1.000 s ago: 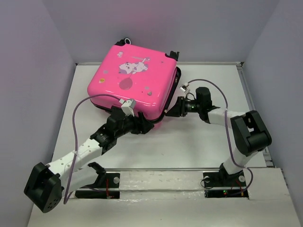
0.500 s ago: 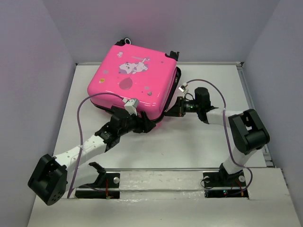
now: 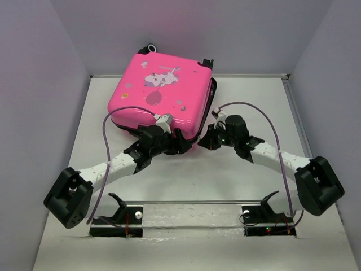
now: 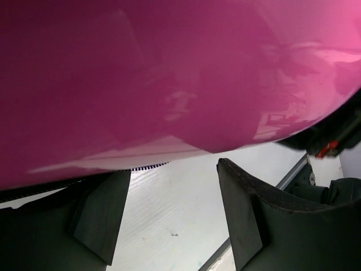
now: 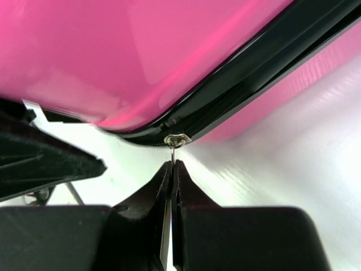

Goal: Pack the luggage

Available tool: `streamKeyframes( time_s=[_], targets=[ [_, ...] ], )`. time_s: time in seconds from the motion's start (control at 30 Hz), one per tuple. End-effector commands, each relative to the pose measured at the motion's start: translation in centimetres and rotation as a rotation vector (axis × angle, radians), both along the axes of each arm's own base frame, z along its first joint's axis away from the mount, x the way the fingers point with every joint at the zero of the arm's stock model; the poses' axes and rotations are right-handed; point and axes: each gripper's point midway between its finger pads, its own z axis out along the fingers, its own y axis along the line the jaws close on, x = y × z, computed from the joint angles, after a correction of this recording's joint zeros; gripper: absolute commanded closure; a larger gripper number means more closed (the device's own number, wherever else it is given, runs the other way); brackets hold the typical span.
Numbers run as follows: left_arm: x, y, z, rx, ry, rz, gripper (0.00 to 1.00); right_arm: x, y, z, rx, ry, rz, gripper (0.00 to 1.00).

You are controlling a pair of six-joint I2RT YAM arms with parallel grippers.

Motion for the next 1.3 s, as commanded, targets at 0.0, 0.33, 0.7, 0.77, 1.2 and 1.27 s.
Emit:
streamKeyframes(
  time_s=[0.0, 0.33, 0.7, 0.77, 1.2, 1.27],
  targets=[
    [5.5, -2.8, 9.3, -0.184, -0.270, 0.057, 0.25, -4.6, -0.7, -1.1, -0.107, -0.001, 0.014, 0.93],
    [5.8, -8.1, 13.2, -0.296, -0.291, -0.021, 0.29, -9.5, 5.1, -0.5, -0.019, -0.014, 0.065, 0.93],
    [0.6, -1.3, 16.9, -0.056, -0.331, -0.030, 0.01, -7.2, 3.3, -1.7, -0.011, -0.022, -0.143, 0.93],
    [0.6, 2.0, 20.4, -0.060, -0.397, 0.064, 0.01, -7.1, 3.4, -1.8, -0.010, -0.021, -0.144, 0.93],
    [14.6, 28.0, 17.0, 0.064, -0.244, 0.728, 0.01, -5.9, 2.3, -1.3, -0.014, -0.043, -0.151, 0.93],
    [16.3, 27.4, 15.8, 0.040, -0.203, 0.685, 0.01, -6.0, 1.8, -1.8, -0.042, -0.044, -0.154, 0.93]
  ],
)
